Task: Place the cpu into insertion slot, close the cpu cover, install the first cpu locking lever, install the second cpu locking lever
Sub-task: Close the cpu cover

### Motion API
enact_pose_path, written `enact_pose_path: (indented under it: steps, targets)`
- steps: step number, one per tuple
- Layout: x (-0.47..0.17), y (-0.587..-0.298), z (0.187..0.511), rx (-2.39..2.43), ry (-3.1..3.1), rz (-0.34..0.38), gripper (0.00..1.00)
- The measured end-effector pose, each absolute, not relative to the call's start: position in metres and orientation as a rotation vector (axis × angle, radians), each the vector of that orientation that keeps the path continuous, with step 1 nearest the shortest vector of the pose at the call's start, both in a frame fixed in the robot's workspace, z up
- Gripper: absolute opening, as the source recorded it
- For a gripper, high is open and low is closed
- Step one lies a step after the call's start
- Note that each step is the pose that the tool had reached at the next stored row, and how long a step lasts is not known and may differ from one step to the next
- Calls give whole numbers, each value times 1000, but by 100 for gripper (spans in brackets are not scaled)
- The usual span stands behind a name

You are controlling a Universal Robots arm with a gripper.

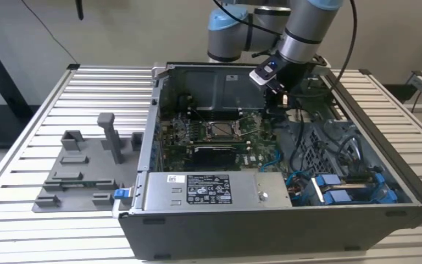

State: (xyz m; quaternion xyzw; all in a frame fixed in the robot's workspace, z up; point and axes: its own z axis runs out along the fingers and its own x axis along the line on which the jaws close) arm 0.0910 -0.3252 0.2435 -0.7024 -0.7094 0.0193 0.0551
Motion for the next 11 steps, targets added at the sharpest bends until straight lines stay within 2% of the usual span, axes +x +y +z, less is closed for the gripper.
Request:
enact_pose_path:
  steps: [11]
  targets:
    - [98,-325,228,-2126,-2146,74,11]
